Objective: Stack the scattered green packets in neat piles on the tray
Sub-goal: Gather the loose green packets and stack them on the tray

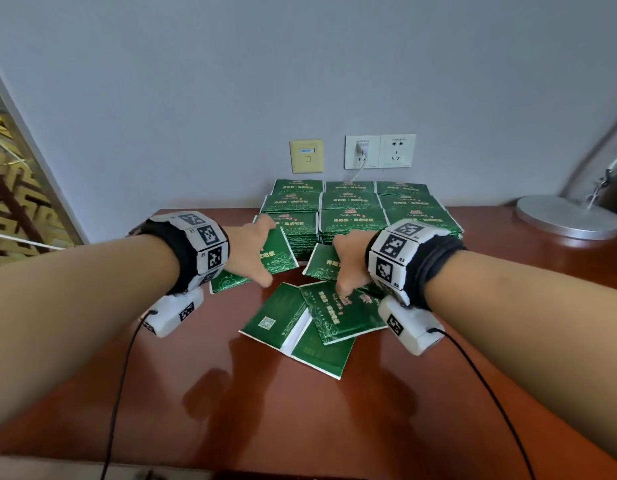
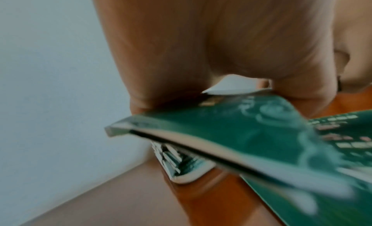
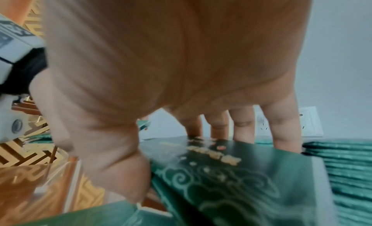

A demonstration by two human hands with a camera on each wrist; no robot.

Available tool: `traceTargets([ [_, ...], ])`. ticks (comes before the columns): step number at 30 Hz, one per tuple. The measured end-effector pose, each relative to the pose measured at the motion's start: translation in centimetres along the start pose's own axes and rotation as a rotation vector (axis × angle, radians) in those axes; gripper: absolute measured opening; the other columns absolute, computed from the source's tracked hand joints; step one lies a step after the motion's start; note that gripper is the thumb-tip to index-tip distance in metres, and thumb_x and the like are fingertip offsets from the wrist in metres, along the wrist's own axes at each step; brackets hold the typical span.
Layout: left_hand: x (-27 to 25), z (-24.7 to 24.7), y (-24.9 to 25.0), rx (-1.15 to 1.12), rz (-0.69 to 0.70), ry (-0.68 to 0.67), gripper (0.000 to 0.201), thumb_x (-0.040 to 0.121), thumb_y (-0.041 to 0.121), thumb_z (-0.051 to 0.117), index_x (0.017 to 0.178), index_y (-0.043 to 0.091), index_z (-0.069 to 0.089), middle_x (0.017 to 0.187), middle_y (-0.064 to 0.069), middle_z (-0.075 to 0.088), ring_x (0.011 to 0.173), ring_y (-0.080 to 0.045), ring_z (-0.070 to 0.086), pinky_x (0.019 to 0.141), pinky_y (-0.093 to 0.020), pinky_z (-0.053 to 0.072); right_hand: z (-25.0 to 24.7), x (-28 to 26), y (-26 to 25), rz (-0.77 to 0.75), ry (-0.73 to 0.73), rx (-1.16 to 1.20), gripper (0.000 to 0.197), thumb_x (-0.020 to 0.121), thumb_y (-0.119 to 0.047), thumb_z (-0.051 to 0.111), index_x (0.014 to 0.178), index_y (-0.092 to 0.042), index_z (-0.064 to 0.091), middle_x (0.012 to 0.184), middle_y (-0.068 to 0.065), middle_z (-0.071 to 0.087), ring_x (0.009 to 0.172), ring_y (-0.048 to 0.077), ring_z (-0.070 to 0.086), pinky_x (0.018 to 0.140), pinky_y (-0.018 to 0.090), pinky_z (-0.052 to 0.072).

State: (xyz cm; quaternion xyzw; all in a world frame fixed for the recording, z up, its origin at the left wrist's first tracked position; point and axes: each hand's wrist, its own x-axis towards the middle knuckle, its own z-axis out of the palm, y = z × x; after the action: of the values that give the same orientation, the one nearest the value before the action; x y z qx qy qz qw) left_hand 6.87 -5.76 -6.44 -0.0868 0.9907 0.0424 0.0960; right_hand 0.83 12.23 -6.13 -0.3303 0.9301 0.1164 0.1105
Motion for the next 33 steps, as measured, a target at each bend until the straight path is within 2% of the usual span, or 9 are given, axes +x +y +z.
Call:
traceTargets([
  [3, 0.8, -2.4, 0.2, 0.040, 0.018, 0.049, 0.097, 0.071, 0.032, 0.078, 0.142, 0.012, 0.015, 0.101, -0.008, 0.055, 0.085, -0.024, 0.060, 0.078, -0.043, 0.054, -1.3, 0.9, 1.5, -0.013, 0.077, 0.033, 0.044, 0.076, -0.027, 0.071, 0.114, -0.009, 0.058, 0.100, 0.006, 0.065, 0.080, 0.020, 0.062, 0.069, 0.031, 0.053],
  [5, 1.8, -3.8, 0.4, 0.063, 0.036, 0.056, 0.096, 0.072, 0.033, 0.077, 0.144, 0.013, 0.018, 0.115, -0.011, 0.055, 0.098, -0.026, 0.059, 0.087, -0.045, 0.052, -2.3, 1.6, 2.5, -0.023, 0.118, 0.054, 0.045, 0.075, -0.024, 0.071, 0.115, -0.010, 0.056, 0.104, 0.008, 0.064, 0.087, 0.022, 0.063, 0.071, 0.031, 0.054],
  [8, 3.9, -5.7, 0.9, 0.082, 0.063, 0.081, 0.096, 0.077, 0.034, 0.076, 0.149, 0.015, 0.016, 0.141, -0.009, 0.043, 0.120, -0.024, 0.049, 0.101, -0.038, 0.044, -3.9, 2.6, 3.9, -0.033, 0.187, 0.043, 0.048, 0.073, -0.021, 0.070, 0.116, -0.014, 0.051, 0.105, 0.006, 0.062, 0.089, 0.022, 0.062, 0.079, 0.036, 0.056],
  [10, 5.7, -6.7, 1.2, 0.096, 0.083, 0.096, 0.095, 0.079, 0.031, 0.075, 0.151, 0.015, 0.015, 0.147, -0.008, 0.037, 0.127, -0.024, 0.045, 0.102, -0.033, 0.041, -4.8, 3.8, 5.0, -0.019, 0.188, 0.019, 0.050, 0.075, -0.018, 0.069, 0.121, -0.013, 0.049, 0.109, 0.006, 0.061, 0.093, 0.022, 0.062, 0.081, 0.036, 0.056],
  [14, 9.8, -8.1, 1.5, 0.113, 0.110, 0.099, 0.093, 0.079, 0.028, 0.075, 0.151, 0.015, 0.017, 0.146, -0.008, 0.039, 0.126, -0.023, 0.046, 0.101, -0.032, 0.041, -6.3, 7.0, 7.2, 0.012, 0.191, 0.004, 0.054, 0.079, -0.016, 0.069, 0.128, -0.012, 0.047, 0.114, 0.007, 0.060, 0.098, 0.023, 0.062, 0.083, 0.033, 0.054],
  [19, 15.1, -9.3, 1.0, 0.158, 0.102, 0.103, 0.098, 0.075, 0.032, 0.079, 0.150, 0.013, 0.020, 0.146, -0.011, 0.040, 0.126, -0.028, 0.047, 0.103, -0.042, 0.042, -8.0, 11.5, 9.8, -0.006, 0.277, 0.050, 0.048, 0.078, -0.019, 0.071, 0.123, -0.013, 0.056, 0.115, 0.009, 0.062, 0.102, 0.027, 0.061, 0.077, 0.031, 0.048],
  [23, 19.1, -10.1, 0.0, 0.215, 0.083, 0.103, 0.097, 0.072, 0.033, 0.080, 0.148, 0.012, 0.024, 0.140, -0.010, 0.046, 0.121, -0.027, 0.051, 0.101, -0.042, 0.044, -9.3, 15.9, 10.7, -0.001, 0.237, 0.007, 0.048, 0.081, -0.018, 0.068, 0.127, -0.011, 0.055, 0.120, 0.009, 0.060, 0.108, 0.026, 0.060, 0.087, 0.032, 0.050],
  [28, 22.6, -10.8, -1.0, 0.239, 0.082, 0.085, 0.089, 0.073, 0.029, 0.080, 0.145, 0.013, 0.030, 0.138, -0.006, 0.047, 0.119, -0.025, 0.052, 0.101, -0.039, 0.044, -10.7, 19.7, 10.7, 0.046, 0.067, -0.108, 0.052, 0.083, -0.019, 0.066, 0.132, -0.006, 0.051, 0.124, 0.008, 0.060, 0.107, 0.019, 0.062, 0.090, 0.031, 0.052],
  [33, 24.4, -10.1, -1.2, 0.250, 0.105, 0.048, 0.085, 0.073, 0.029, 0.079, 0.144, 0.016, 0.034, 0.138, -0.004, 0.048, 0.122, -0.022, 0.049, 0.104, -0.038, 0.041, -10.1, 21.0, 10.9, 0.025, 0.035, -0.100, 0.060, 0.088, -0.010, 0.058, 0.143, -0.004, 0.034, 0.126, 0.010, 0.055, 0.107, 0.022, 0.061, 0.090, 0.032, 0.053],
])
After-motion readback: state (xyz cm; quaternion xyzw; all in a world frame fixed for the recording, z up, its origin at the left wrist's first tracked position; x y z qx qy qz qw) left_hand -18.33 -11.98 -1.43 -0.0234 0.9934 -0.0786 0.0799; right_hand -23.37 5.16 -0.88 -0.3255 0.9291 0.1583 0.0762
